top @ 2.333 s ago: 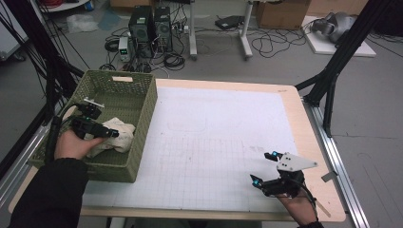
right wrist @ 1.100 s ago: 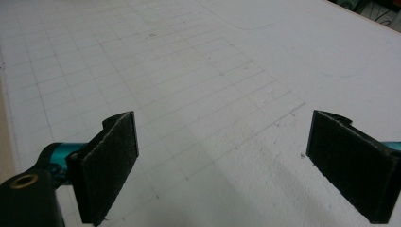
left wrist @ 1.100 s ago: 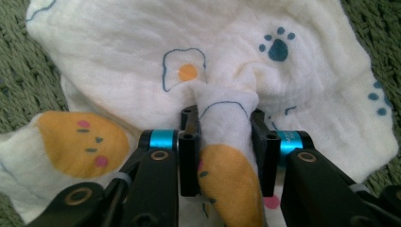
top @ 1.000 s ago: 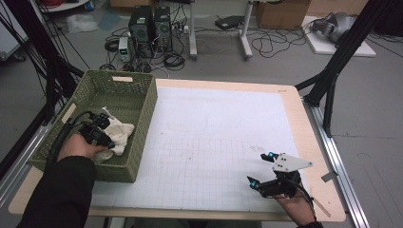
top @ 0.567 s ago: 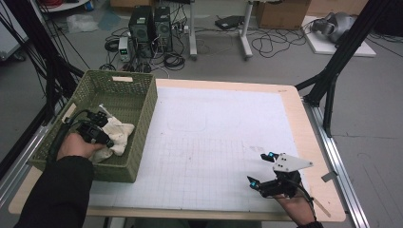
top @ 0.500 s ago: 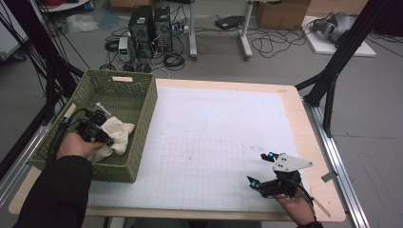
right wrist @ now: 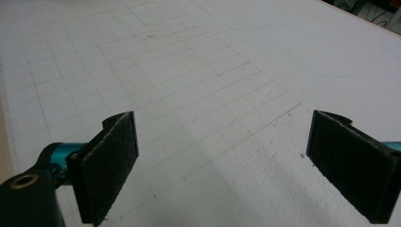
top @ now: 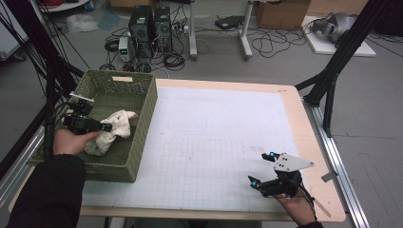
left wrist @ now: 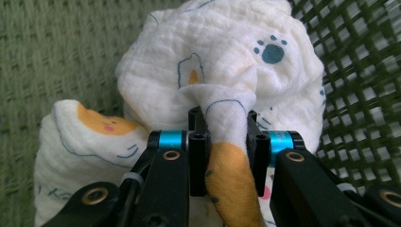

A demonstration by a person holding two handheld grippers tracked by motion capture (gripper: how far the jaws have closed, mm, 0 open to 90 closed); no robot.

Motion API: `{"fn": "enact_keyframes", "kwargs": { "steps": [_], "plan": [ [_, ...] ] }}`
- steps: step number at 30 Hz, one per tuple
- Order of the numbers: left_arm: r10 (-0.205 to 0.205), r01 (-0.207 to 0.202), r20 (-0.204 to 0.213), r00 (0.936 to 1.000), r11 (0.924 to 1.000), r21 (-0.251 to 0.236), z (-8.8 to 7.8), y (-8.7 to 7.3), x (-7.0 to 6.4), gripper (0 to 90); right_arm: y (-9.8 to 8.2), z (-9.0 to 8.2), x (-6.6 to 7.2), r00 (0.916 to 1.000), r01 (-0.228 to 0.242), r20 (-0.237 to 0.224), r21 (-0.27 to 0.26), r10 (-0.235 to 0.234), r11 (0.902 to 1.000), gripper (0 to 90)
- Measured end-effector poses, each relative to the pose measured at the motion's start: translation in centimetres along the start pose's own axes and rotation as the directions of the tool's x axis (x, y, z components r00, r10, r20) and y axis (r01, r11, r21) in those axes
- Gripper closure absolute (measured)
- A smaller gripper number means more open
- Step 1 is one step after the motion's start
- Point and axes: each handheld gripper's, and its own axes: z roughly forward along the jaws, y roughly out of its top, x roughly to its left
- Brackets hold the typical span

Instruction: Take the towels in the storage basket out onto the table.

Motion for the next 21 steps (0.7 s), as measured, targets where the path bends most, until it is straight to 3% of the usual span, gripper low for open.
{"fn": "enact_keyframes", "kwargs": {
  "steps": [3,6,9,12,14,17,18,21],
  "plan": [
    [-0.035,0.038,0.058,0.9977,0.9977,-0.057,-0.7,0.2,0.2,76.5,0.0,0.0,0.0,1.0000,-0.001,0.002,-0.001,0.001,1.0000,9.1],
    [-0.065,0.075,0.117,0.9910,0.9932,-0.089,-1.1,0.3,0.3,76.5,0.0,0.0,0.0,1.0000,0.005,0.003,-0.008,-0.004,1.0000,9.1],
    [-0.092,0.118,0.198,0.9759,0.9851,-0.125,-1.3,0.4,0.3,76.6,0.1,0.0,0.0,1.0000,0.001,0.003,-0.012,-0.001,0.9999,9.0],
    [-0.119,0.172,0.289,0.9498,0.9710,-0.166,-1.6,0.5,0.3,76.6,0.1,-0.1,-0.1,1.0000,0.001,0.004,-0.010,-0.001,0.9999,9.1],
    [-0.131,0.204,0.350,0.9274,0.9626,-0.179,-1.6,0.7,0.2,76.6,0.1,-0.1,-0.1,1.0000,0.001,0.004,-0.013,-0.001,0.9999,9.1],
    [-0.131,0.221,0.403,0.9057,0.9575,-0.185,-1.7,1.0,-0.3,76.7,0.1,-0.1,-0.1,1.0000,0.000,0.003,-0.012,0.000,0.9999,9.1],
    [-0.127,0.222,0.414,0.9015,0.9568,-0.188,-1.7,1.1,-0.4,76.7,0.1,-0.1,-0.1,1.0000,-0.001,0.001,-0.015,0.001,0.9999,9.1],
    [-0.128,0.245,0.466,0.8756,0.9488,-0.200,-1.7,1.3,-0.8,76.7,0.1,-0.1,-0.1,1.0000,-0.003,0.000,-0.022,0.003,0.9997,9.1]
  ]
}}
